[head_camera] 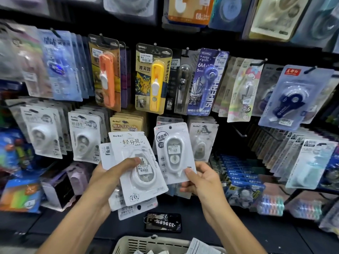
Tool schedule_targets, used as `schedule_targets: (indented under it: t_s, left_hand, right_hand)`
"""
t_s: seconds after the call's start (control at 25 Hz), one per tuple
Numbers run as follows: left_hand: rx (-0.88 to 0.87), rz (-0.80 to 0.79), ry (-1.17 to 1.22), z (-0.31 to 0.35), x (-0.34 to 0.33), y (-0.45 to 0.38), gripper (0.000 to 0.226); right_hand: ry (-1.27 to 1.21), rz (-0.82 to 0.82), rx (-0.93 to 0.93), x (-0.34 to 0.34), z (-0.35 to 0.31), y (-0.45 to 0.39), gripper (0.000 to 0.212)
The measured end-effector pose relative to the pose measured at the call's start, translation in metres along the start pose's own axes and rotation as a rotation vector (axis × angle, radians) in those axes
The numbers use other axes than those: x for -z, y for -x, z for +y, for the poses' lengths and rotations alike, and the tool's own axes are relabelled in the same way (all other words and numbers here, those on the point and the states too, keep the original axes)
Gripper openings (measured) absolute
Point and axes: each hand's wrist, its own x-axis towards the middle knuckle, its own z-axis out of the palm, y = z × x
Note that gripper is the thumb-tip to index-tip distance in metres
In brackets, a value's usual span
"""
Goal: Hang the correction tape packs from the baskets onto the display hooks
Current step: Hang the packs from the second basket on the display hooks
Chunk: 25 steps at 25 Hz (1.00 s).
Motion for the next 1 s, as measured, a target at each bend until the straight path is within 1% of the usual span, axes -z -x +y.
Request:
schedule_targets:
  t_s: [0.12,0.2,0.28,0.32,0.4,0.48,0.52,0.56,0.6,0.64,0.72,0.76,0.8,0.88,0.96,1.0]
  left_hand:
    - [-0.052,0.027,0.049,0.006,0.005,-0.002,0.057]
    - [-0.071,0.028,0.066,0.009,0.009,-0.004,0.052]
    - [-0.075,0.018,0.083,0.011,0.012,-0.005,0.052]
    - [-0.077,0.01,0.087,0.011,0.013,-0.005,0.053]
    - [-0.08,-0.013,0.092,0.01,0.013,-0.005,0.053]
    - [-0.076,-0.041,0.099,0.008,0.013,-0.004,0.055]
    - [-0.072,-0.053,0.096,0.007,0.013,-0.003,0.055]
    - [-0.066,-0.062,0.086,0.006,0.012,-0.003,0.057]
    - [-0.057,-0.072,0.076,0.005,0.011,-0.002,0.059]
    - [-0.045,-0.083,0.057,0.004,0.01,-0.002,0.062]
    - [-0.021,-0.116,0.022,0.001,0.006,-0.002,0.068]
    - [-0.005,-0.144,0.016,-0.001,0.004,-0.002,0.07]
    - [0.015,-0.175,0.007,-0.002,0.001,-0.001,0.073]
    - [0.069,-0.227,-0.008,-0.005,-0.003,-0.001,0.087]
    - [0.113,-0.243,-0.002,-0.007,-0.007,-0.001,0.09]
    - [0.126,-0.244,-0.001,-0.008,-0.009,-0.002,0.09]
  right_hand:
    - [0.093,0.078,-0.011,-0.02,-0.006,-0.01,0.009]
    - [0.144,0.121,0.05,-0.024,-0.003,-0.003,0.013]
    - [0.17,0.147,0.09,-0.023,0.002,0.007,0.02]
    - [0.159,0.15,0.08,-0.024,0.004,0.009,0.021]
    - [0.062,0.134,-0.021,-0.03,0.002,0.005,0.017]
    - [-0.097,0.086,-0.18,-0.04,-0.002,-0.001,0.019]
    - [-0.142,0.064,-0.233,-0.044,0.0,-0.001,0.024]
    - [-0.129,0.052,-0.237,-0.045,0.003,0.0,0.027]
    - [-0.086,0.035,-0.196,-0.045,0.005,0.003,0.027]
    - [-0.06,-0.026,-0.133,-0.046,0.004,0.007,0.03]
    - [-0.081,-0.244,-0.054,-0.046,0.001,0.016,0.044]
    - [-0.094,-0.313,-0.041,-0.045,-0.001,0.018,0.047]
    - [-0.107,-0.33,-0.033,-0.042,-0.003,0.019,0.049]
    - [-0.16,-0.236,-0.01,-0.033,-0.008,0.019,0.053]
    - [-0.232,-0.048,0.047,-0.013,-0.011,0.017,0.052]
    - [-0.225,0.065,0.084,0.002,-0.013,0.016,0.047]
